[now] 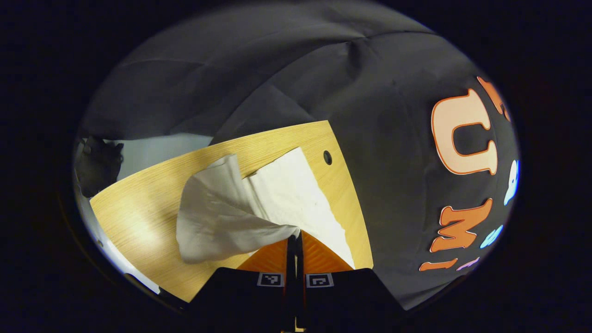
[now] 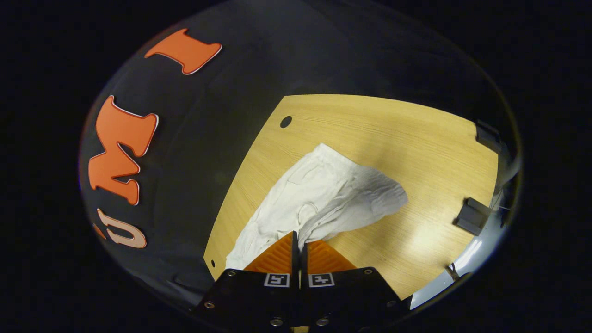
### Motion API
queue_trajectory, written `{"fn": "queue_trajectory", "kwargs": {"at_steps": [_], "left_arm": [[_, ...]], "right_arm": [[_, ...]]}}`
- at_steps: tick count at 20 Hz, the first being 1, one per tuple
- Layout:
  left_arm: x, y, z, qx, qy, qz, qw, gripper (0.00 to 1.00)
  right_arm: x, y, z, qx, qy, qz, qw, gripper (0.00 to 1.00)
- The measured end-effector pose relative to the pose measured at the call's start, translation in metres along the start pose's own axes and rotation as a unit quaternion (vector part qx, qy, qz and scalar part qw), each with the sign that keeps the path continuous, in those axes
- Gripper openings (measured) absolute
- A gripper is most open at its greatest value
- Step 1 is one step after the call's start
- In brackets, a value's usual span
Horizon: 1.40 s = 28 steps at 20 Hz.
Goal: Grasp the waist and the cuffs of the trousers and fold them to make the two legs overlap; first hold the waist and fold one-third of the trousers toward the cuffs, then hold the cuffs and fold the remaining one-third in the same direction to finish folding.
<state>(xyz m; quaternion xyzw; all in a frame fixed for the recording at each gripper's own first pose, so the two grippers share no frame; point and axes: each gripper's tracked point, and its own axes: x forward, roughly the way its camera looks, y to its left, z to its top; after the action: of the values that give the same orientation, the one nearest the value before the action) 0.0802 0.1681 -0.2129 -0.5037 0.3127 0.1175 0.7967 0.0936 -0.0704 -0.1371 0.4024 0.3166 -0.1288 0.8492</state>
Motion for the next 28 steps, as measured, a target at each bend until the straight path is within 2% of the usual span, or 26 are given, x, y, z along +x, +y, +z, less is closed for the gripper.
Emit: {"fn": "queue_trajectory", "kwargs": {"at_steps": [5, 9, 10, 13, 16, 20, 21, 22, 23, 24, 25, 26, 27, 28], "left_arm": [[0.053, -0.056, 0.030, 0.031, -0.001, -0.008, 0.999, 0.04], [0.115, -0.078, 0.047, 0.044, 0.011, 0.007, 0.999, 0.04], [0.129, -0.079, 0.048, 0.048, 0.017, 0.017, 0.999, 0.06], [0.176, -0.080, 0.051, 0.053, 0.030, 0.042, 0.997, 0.04], [0.206, -0.070, 0.050, 0.065, 0.051, 0.081, 0.993, 0.04], [0.227, -0.051, 0.047, 0.095, 0.058, 0.136, 0.985, 0.07], [0.231, -0.048, 0.045, 0.098, 0.058, 0.141, 0.983, 0.06], [0.233, -0.045, 0.043, 0.103, 0.064, 0.145, 0.982, 0.00], [0.226, -0.047, 0.041, 0.114, 0.073, 0.141, 0.981, 0.11], [0.227, -0.049, 0.043, 0.127, 0.072, 0.140, 0.979, 0.09], [0.222, -0.049, 0.043, 0.137, 0.071, 0.142, 0.978, 0.21], [0.217, -0.051, 0.044, 0.143, 0.074, 0.141, 0.977, 0.29], [0.213, -0.055, 0.044, 0.149, 0.073, 0.139, 0.976, 0.28], [0.207, -0.058, 0.042, 0.160, 0.076, 0.135, 0.975, 0.29]], "right_arm": [[0.047, 0.043, 0.031, -0.021, 0.015, 0.000, 1.000, 0.01], [0.097, 0.062, 0.045, -0.033, 0.037, -0.008, 0.999, 0.01], [0.112, 0.065, 0.050, -0.036, 0.044, -0.009, 0.998, 0.01], [0.153, 0.079, 0.064, -0.026, 0.053, -0.001, 0.998, 0.01], [0.187, 0.076, 0.057, -0.034, 0.078, -0.024, 0.996, 0.01], [0.224, 0.063, 0.047, -0.048, 0.105, -0.055, 0.992, 0.06], [0.225, 0.062, 0.047, -0.046, 0.109, -0.053, 0.992, 0.11], [0.230, 0.063, 0.046, -0.050, 0.113, -0.045, 0.991, 0.24], [0.226, 0.063, 0.048, -0.055, 0.112, -0.042, 0.991, 0.36], [0.226, 0.060, 0.047, -0.060, 0.112, -0.045, 0.991, 0.67], [0.221, 0.059, 0.047, -0.064, 0.113, -0.049, 0.990, 0.61], [0.218, 0.056, 0.047, -0.073, 0.112, -0.053, 0.990, 0.82], [0.214, 0.053, 0.047, -0.083, 0.110, -0.058, 0.989, 0.81], [0.213, 0.052, 0.047, -0.092, 0.109, -0.058, 0.988, 0.96]]}}
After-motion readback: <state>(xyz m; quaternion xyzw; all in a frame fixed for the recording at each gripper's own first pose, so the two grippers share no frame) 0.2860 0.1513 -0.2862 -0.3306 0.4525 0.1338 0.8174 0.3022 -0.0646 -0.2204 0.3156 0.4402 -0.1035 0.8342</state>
